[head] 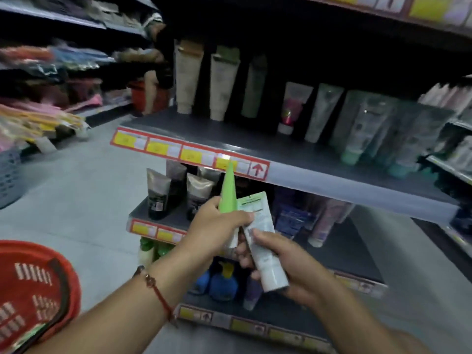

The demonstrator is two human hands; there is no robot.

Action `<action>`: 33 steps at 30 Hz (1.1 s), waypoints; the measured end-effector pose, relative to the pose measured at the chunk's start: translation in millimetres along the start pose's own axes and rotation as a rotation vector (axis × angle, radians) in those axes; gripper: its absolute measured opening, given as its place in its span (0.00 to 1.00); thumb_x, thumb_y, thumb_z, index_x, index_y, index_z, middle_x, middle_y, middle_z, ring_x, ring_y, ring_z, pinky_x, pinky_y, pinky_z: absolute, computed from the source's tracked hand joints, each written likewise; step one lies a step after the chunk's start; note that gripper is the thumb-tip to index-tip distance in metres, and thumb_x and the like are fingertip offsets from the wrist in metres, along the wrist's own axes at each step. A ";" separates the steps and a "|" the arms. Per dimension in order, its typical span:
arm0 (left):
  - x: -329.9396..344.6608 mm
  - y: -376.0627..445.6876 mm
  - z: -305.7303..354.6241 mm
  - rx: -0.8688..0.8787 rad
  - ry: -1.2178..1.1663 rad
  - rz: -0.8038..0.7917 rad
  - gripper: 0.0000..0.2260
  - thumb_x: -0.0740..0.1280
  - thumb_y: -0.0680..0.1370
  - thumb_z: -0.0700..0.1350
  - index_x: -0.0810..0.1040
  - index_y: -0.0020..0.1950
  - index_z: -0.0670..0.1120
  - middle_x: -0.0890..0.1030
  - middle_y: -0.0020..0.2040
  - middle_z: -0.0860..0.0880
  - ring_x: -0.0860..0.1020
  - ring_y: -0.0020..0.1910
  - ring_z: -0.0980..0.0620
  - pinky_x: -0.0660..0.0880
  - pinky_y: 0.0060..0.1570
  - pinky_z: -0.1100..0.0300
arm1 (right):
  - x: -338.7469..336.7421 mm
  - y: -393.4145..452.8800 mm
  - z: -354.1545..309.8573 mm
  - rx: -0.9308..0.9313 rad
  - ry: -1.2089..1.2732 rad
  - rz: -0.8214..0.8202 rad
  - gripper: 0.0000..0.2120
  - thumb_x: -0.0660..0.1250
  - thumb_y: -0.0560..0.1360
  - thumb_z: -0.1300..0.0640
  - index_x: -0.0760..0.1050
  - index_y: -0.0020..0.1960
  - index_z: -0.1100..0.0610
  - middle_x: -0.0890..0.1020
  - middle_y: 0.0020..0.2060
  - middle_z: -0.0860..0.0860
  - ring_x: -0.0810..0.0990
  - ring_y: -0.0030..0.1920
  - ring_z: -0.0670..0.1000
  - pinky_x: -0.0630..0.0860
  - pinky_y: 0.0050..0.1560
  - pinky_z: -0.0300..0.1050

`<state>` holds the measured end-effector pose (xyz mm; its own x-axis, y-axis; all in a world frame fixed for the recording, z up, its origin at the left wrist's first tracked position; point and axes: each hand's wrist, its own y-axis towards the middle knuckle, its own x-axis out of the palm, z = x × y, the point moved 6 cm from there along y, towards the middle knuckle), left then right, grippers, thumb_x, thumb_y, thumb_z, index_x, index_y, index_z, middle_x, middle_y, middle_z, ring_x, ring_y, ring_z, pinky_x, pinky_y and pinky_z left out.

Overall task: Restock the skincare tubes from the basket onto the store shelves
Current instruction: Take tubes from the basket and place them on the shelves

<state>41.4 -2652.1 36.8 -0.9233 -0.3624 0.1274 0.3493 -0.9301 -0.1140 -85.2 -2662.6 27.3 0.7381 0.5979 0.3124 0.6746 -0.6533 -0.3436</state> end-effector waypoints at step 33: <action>40.2 22.4 76.2 0.242 0.241 0.018 0.10 0.74 0.73 0.51 0.79 0.49 0.49 0.82 0.40 0.45 0.83 0.35 0.46 0.81 0.40 0.46 | -149.5 102.2 -251.9 -0.534 -0.834 0.982 0.28 0.75 0.71 0.57 0.69 0.68 0.61 0.78 0.64 0.58 0.77 0.63 0.58 0.73 0.54 0.44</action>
<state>24.3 -2692.1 114.5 -0.9179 -0.3806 -0.1124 0.3667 -0.9217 0.1262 -126.2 -2935.8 168.6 0.8135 -0.2289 -0.5346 -0.0541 -0.9451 0.3223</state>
